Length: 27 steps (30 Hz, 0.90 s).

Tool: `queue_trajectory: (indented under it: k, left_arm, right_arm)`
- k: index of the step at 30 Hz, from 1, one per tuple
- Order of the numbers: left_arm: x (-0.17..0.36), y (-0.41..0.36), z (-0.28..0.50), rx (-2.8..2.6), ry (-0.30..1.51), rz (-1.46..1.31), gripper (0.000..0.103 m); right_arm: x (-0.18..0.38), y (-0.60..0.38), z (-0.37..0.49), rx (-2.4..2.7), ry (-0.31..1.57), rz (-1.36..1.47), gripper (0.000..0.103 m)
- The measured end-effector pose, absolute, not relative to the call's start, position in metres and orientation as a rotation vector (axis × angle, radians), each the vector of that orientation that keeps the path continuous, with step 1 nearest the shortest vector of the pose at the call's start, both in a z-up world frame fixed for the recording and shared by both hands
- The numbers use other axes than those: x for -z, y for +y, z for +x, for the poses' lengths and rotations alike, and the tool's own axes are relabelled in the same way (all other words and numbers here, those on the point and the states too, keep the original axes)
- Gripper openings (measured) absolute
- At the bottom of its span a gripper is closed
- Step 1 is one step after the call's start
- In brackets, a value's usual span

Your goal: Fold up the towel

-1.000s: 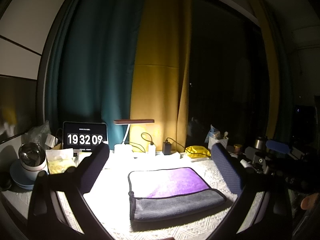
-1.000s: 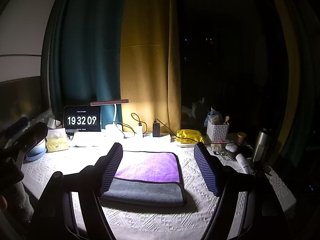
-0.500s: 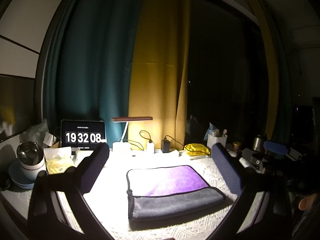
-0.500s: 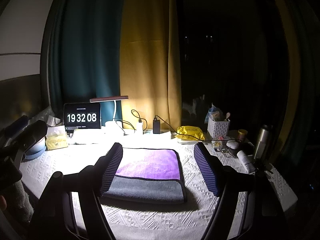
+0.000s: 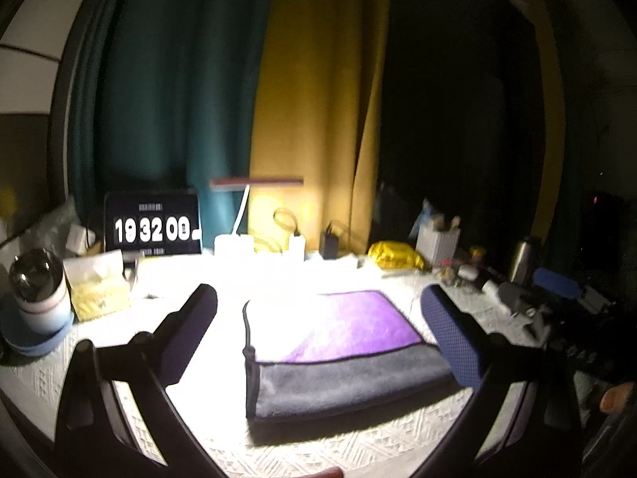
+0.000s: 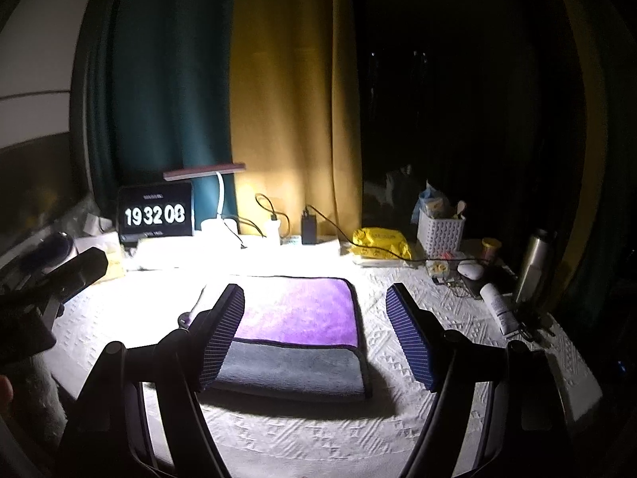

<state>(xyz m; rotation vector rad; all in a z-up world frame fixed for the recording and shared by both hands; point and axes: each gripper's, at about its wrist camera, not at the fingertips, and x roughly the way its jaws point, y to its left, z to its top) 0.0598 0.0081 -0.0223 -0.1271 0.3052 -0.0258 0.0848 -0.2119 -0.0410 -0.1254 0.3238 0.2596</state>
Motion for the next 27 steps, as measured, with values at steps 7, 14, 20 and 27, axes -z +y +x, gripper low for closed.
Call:
queue_trajectory:
  k: [7,14,20,27]
  left_arm:
    - [0.065,0.020,0.114,0.007,0.479,-0.144,0.102]
    - [0.092,0.029,0.143,0.013,0.585,-0.161,0.102]
    - [0.116,0.032,0.167,0.045,0.674,-0.187,0.102]
    - [0.145,0.033,0.184,0.068,0.758,-0.203,0.085]
  right_arm:
    - [0.062,-0.229,0.133,-0.223,0.439,-0.128,0.077]
    - [0.082,-0.238,0.169,-0.199,0.514,-0.133,0.077]
    - [0.102,-0.243,0.199,-0.195,0.594,-0.122,0.077]
    - [0.127,-0.243,0.225,-0.217,0.677,-0.111,0.075]
